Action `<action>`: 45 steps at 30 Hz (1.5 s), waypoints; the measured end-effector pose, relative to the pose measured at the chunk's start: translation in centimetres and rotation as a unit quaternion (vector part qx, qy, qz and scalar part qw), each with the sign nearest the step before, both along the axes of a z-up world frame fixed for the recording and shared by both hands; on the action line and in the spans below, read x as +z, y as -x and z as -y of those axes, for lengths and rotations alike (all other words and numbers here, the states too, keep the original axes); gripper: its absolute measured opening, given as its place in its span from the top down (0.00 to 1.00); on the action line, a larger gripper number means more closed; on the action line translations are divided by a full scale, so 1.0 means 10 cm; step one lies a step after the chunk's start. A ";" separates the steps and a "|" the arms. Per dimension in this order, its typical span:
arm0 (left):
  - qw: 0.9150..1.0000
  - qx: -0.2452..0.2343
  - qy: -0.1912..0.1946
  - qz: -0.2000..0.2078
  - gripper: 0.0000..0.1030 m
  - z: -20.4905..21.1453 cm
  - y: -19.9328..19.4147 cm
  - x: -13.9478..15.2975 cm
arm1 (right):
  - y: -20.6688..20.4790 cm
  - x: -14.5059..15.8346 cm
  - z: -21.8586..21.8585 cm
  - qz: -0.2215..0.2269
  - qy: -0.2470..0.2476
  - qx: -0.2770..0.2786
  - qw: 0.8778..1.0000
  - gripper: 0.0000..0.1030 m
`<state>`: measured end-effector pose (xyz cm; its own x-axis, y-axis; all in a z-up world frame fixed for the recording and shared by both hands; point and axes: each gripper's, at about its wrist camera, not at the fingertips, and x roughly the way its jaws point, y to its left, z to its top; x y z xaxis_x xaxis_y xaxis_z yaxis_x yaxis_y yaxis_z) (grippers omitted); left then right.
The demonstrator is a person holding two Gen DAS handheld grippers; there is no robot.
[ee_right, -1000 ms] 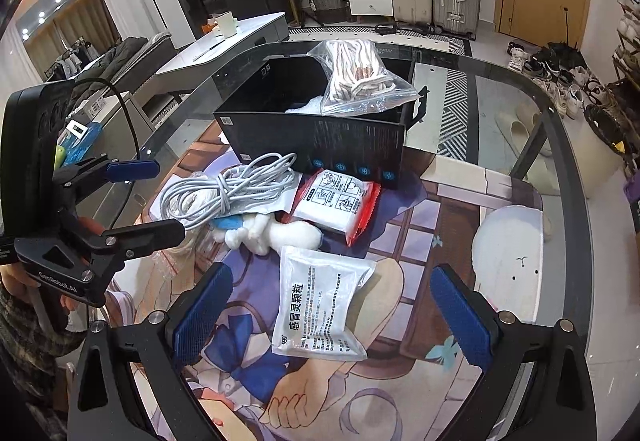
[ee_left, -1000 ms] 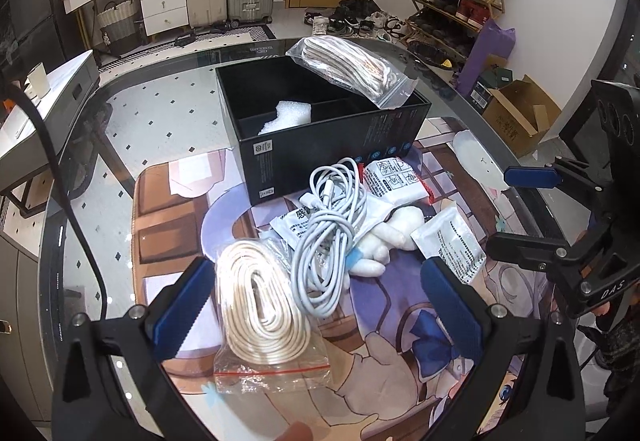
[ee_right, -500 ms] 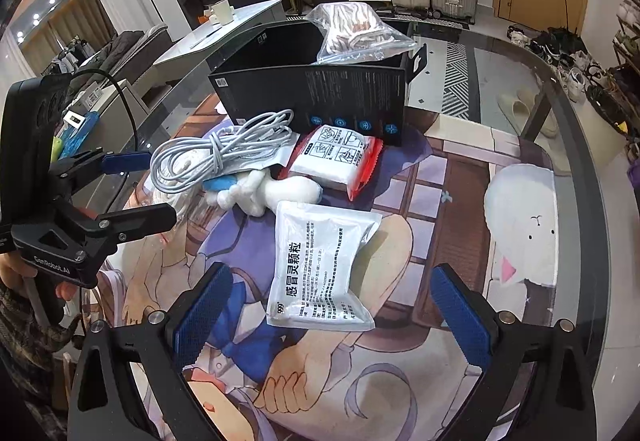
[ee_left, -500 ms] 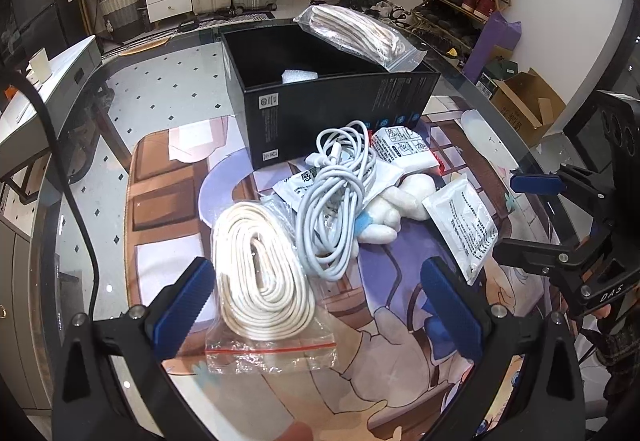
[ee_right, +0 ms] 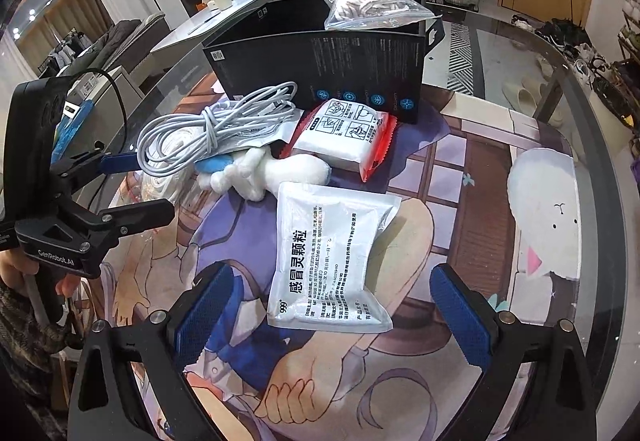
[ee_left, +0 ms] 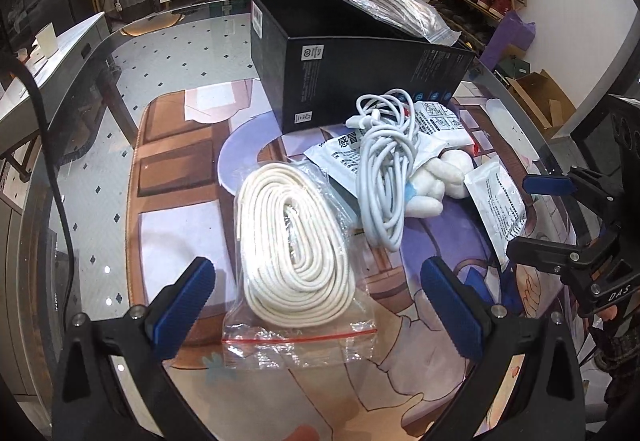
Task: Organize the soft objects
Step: 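Withdraw both tools from the box back toward the remaining items, then grasp the bagged white rope coil with the left tool while the right tool grasps the white medicine packet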
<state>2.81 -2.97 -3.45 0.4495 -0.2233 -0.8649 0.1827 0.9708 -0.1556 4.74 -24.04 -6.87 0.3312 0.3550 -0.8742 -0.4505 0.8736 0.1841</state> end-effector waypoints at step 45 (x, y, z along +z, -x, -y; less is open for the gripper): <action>0.998 0.047 -0.046 0.004 0.69 -0.13 -0.13 -0.02 | -0.11 -0.09 -0.09 0.024 0.068 -0.008 0.997 0.67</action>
<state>4.07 -1.70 -3.66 0.4709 -0.0999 -0.8765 0.0908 0.9938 -0.0645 5.82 -23.11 -7.80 0.3784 0.2282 -0.8971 -0.4412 0.8964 0.0419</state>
